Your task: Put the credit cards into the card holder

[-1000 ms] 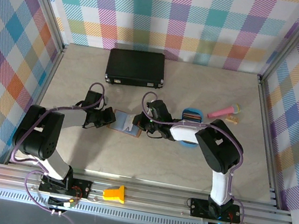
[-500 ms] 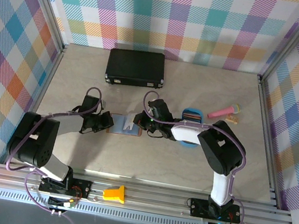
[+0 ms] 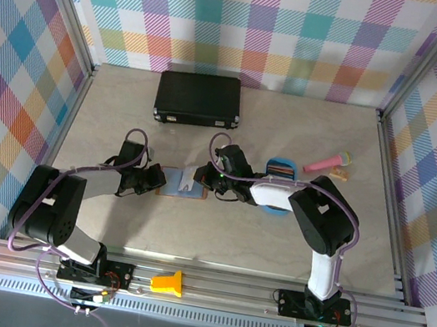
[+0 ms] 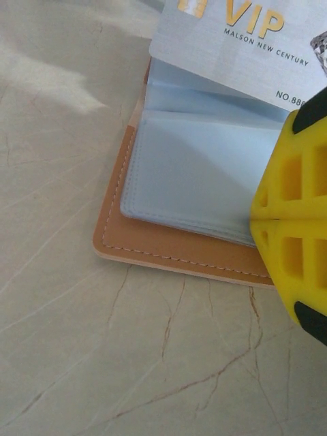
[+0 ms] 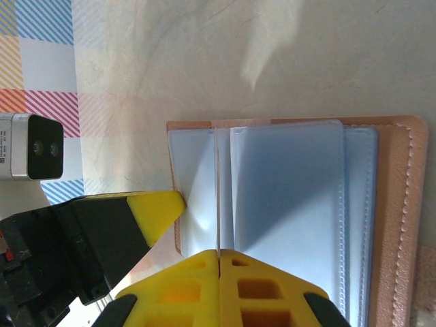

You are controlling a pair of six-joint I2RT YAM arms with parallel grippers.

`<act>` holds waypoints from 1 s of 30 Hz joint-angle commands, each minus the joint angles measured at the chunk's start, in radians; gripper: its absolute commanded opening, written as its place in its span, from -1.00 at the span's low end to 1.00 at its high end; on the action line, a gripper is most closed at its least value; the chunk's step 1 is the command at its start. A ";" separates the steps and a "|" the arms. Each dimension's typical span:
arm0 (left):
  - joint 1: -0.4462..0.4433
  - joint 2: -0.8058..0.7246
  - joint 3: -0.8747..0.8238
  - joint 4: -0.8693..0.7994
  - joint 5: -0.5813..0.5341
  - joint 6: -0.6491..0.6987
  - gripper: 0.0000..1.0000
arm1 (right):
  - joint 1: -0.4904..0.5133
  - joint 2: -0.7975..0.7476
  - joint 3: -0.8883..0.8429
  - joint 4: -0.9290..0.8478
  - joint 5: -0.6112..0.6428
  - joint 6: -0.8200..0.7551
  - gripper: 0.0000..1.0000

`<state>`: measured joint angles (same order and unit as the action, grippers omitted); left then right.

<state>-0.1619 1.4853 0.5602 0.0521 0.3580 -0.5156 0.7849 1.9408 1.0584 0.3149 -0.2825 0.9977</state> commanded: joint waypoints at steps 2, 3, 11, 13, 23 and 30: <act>0.007 0.015 -0.022 -0.053 0.001 -0.001 -0.90 | 0.000 0.030 -0.006 0.042 -0.023 0.019 -1.00; 0.008 0.016 -0.022 -0.052 0.002 -0.002 -0.89 | 0.000 0.032 -0.005 0.042 -0.023 0.019 -1.00; 0.008 0.026 -0.023 -0.045 0.002 -0.004 -0.90 | 0.000 0.066 -0.003 0.072 -0.057 0.046 -1.00; 0.009 0.027 -0.026 -0.044 0.002 -0.004 -0.89 | -0.001 0.072 -0.004 0.072 -0.064 0.048 -1.00; 0.008 0.035 -0.033 -0.030 0.000 -0.008 -0.90 | 0.000 0.084 0.006 0.037 -0.098 0.034 -1.00; 0.008 0.049 -0.030 -0.026 0.001 -0.008 -0.90 | -0.001 0.103 0.030 0.006 -0.112 0.003 -1.00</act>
<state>-0.1616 1.4979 0.5594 0.0685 0.3695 -0.5194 0.7849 2.0113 1.0668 0.3592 -0.3653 1.0306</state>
